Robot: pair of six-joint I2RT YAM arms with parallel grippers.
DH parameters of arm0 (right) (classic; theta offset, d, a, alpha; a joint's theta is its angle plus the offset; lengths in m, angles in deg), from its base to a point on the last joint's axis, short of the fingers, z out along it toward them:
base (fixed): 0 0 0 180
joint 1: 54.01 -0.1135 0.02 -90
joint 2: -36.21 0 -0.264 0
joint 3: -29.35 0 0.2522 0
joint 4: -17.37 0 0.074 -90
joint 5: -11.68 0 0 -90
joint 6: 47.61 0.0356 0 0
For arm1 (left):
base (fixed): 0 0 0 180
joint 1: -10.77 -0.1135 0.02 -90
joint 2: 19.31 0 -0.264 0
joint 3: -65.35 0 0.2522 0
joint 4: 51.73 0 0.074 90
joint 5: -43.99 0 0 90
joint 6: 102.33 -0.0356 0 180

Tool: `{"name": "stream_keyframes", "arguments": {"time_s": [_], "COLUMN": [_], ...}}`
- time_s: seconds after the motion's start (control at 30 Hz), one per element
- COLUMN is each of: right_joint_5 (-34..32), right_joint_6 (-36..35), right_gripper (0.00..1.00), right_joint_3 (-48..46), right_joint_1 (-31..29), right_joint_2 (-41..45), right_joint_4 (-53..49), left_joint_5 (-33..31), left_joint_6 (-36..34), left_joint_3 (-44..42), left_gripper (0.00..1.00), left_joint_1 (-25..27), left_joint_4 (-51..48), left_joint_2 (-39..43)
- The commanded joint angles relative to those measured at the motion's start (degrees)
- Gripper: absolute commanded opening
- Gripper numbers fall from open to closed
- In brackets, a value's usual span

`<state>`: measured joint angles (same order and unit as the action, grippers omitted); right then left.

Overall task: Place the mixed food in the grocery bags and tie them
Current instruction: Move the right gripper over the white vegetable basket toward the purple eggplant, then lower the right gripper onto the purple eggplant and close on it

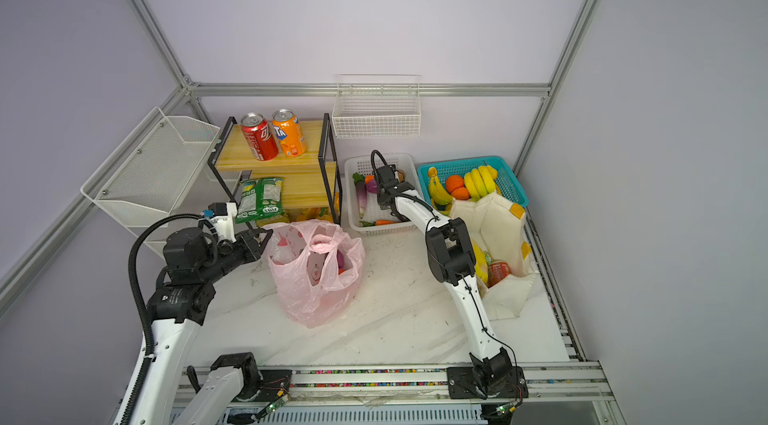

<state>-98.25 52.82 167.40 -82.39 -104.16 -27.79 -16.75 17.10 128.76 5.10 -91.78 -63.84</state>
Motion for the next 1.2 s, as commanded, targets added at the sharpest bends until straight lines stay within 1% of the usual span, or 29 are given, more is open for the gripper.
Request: {"name": "stream_keyframes", "arguments": {"time_s": [0.0,0.13,0.3,0.4,0.57,0.63,0.77,0.9,1.07,1.17], "right_joint_5": [-0.3,1.1,2.3,5.9,11.5,15.0,18.1,17.4,16.5,16.4], "right_joint_6": [0.2,-0.1,0.8,1.2,1.7,1.9,1.9,-0.1,-3.6,-6.4], "right_gripper": [0.67,0.66,0.61,0.58,0.63,0.63,0.61,0.55,0.49,0.47], "right_joint_3": [1.9,3.8,6.5,6.8,6.4,5.7,4.3,4.7,1.2,1.9], "right_joint_1": [1.2,2.1,2.8,3.2,3.5,3.7,3.7,3.7,3.7,3.7], "right_joint_2": [-1.3,-3.1,-5.5,-6.5,-6.3,-5.6,-4.0,-2.9,1.6,1.9], "right_joint_4": [-2.4,-1.8,-2.3,-2.1,-0.6,0.5,2.1,-0.5,0.2,-2.8], "left_joint_5": [1.2,1.5,1.9,1.8,2.0,2.4,2.6,2.6,2.9,3.0], "left_joint_6": [0.6,0.9,1.2,1.2,1.3,1.5,1.5,1.5,1.7,1.7], "left_joint_3": [-0.7,-1.1,-1.3,-1.3,-1.2,-1.4,-1.5,-1.7,-2.0,-2.3], "left_gripper": [0.0,0.0,0.0,0.0,0.0,0.0,0.0,0.0,0.0,0.0], "left_joint_1": [-0.4,-0.4,-0.4,-0.4,-0.4,-0.4,-0.4,-0.4,-0.4,-0.4], "left_joint_4": [3.2,4.0,4.0,4.1,4.4,4.7,4.9,5.2,5.7,5.9], "left_joint_2": [0.8,0.6,0.6,0.7,0.3,0.1,0.1,0.1,-0.2,0.0]}}
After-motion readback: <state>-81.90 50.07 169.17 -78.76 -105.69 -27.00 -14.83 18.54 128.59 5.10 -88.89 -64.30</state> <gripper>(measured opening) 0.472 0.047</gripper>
